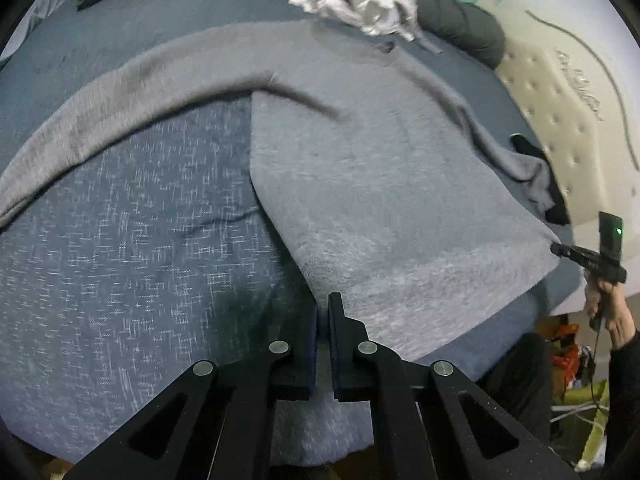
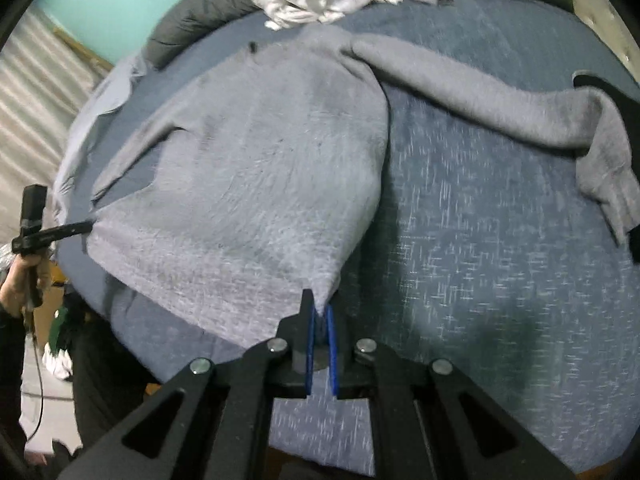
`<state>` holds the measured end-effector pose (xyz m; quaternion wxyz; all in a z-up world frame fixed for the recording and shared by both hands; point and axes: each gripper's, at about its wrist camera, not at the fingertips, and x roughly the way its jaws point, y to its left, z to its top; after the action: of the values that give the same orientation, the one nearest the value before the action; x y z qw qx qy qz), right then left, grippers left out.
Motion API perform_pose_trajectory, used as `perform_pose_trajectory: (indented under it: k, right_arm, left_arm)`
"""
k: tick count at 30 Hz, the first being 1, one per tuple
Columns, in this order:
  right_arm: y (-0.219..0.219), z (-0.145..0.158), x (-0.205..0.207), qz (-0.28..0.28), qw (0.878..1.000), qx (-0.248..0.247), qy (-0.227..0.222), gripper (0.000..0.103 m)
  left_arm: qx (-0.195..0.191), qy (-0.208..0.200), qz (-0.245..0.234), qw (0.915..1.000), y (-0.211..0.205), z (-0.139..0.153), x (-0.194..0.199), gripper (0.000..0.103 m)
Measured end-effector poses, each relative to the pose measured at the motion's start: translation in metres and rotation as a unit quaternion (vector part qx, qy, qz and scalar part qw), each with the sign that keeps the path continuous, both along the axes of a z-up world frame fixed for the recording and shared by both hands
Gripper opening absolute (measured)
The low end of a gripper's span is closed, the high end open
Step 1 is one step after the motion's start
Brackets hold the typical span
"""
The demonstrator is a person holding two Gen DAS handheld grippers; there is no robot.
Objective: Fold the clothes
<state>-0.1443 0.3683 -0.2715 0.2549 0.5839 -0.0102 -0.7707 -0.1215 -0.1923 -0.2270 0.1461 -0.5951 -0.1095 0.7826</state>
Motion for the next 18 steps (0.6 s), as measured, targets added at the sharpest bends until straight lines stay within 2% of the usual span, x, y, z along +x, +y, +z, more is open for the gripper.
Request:
perform_pose_trajectory:
  k: [7, 13, 16, 18]
  right_arm:
    - [-0.010, -0.038, -0.031, -0.041, 0.999, 0.031, -0.003, 0.005]
    - [-0.014, -0.062, -0.050, -0.060, 0.997, 0.040, -0.018, 0.006]
    - [-0.016, -0.074, -0.060, -0.070, 0.996, 0.044, -0.026, 0.011]
    - [-0.013, -0.077, -0.062, -0.073, 0.996, 0.037, -0.029, 0.016]
  left_arm:
    - [-0.021, -0.024, 0.019, 0.9993, 0.004, -0.046, -0.023, 0.005]
    - [-0.011, -0.032, 0.044, 0.9985, -0.001, -0.068, -0.037, 0.007]
    - [-0.013, -0.034, 0.049, 0.9981, 0.001, -0.078, -0.041, 0.008]
    - [-0.010, -0.033, 0.053, 0.9980, -0.001, -0.082, -0.042, 0.015]
